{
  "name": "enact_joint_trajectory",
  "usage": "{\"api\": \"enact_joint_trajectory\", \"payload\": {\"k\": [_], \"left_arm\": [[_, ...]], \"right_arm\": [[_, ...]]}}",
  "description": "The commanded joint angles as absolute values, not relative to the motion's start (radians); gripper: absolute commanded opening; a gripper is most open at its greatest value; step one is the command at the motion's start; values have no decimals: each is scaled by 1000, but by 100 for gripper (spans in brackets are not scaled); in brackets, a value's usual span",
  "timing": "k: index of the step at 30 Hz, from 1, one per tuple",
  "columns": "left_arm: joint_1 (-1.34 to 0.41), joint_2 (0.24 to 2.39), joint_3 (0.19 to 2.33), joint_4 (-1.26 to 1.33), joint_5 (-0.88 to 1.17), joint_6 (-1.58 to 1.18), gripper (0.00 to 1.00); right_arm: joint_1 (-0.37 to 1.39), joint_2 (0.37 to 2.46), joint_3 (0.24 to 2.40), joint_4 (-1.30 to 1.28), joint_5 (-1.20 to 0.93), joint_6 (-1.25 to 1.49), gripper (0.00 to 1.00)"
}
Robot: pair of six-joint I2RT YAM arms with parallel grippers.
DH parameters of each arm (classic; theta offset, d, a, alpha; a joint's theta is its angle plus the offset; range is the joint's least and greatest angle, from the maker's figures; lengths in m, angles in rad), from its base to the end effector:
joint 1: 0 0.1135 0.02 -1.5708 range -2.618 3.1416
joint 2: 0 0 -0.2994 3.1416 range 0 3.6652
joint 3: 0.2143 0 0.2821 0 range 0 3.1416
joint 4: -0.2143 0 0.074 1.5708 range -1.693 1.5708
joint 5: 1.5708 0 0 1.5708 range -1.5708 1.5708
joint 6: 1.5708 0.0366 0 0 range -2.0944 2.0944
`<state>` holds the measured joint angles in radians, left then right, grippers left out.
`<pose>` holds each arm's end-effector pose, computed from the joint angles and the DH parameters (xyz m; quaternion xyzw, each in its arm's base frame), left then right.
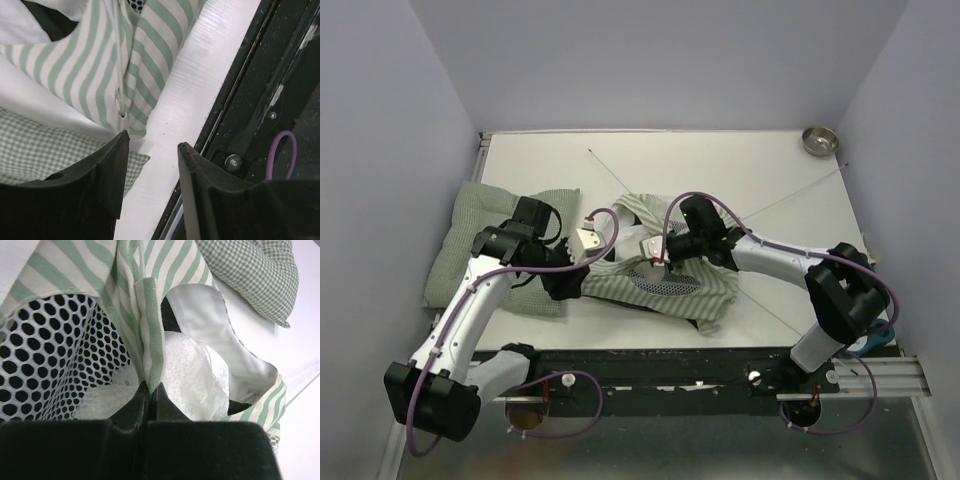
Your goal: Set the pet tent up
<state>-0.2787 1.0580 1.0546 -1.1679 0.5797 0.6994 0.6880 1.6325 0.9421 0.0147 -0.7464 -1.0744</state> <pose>0.1768 -0.0715 0.3371 0.4913 0.8025 -0.2342 0.2444 0.2684 0.2528 0.2200 -0.7480 0.4124 0.2452 0.4586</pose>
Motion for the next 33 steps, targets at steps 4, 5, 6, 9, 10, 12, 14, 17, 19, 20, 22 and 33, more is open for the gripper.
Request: {"api": "enact_joint_trajectory", "payload": {"k": [4, 5, 6, 9, 10, 12, 14, 17, 19, 20, 22, 33], "left_arm": [[-273, 1078, 991, -1065, 575, 677, 44], [-272, 1072, 989, -1057, 580, 680, 42], [-268, 1060, 989, -1052, 587, 693, 41], [-262, 1020, 971, -1020, 597, 698, 38], [-261, 1011, 960, -1008, 597, 698, 38], [-261, 1003, 942, -996, 600, 695, 37], [-261, 1006, 927, -982, 606, 693, 38], [-261, 1011, 913, -940, 597, 664, 39], [-261, 1015, 908, -917, 594, 646, 40], [-261, 1019, 907, -911, 592, 643, 41], [-261, 1034, 908, -907, 594, 635, 40], [-261, 1095, 920, -942, 624, 670, 15]], "right_arm": [[684, 1654, 968, -40, -710, -1106, 1], [686, 1652, 966, -44, -710, -1112, 1], [686, 1651, 963, -46, -709, -1115, 1], [686, 1648, 956, -52, -700, -1123, 1], [686, 1646, 953, -54, -699, -1126, 1], [684, 1643, 948, -52, -703, -1132, 1], [686, 1641, 946, -54, -704, -1124, 1], [684, 1640, 945, -54, -707, -1121, 1], [686, 1641, 945, -55, -709, -1118, 1], [686, 1638, 945, -54, -710, -1117, 1], [686, 1640, 945, -54, -712, -1115, 1], [686, 1641, 945, -23, -707, -1088, 1]]}}
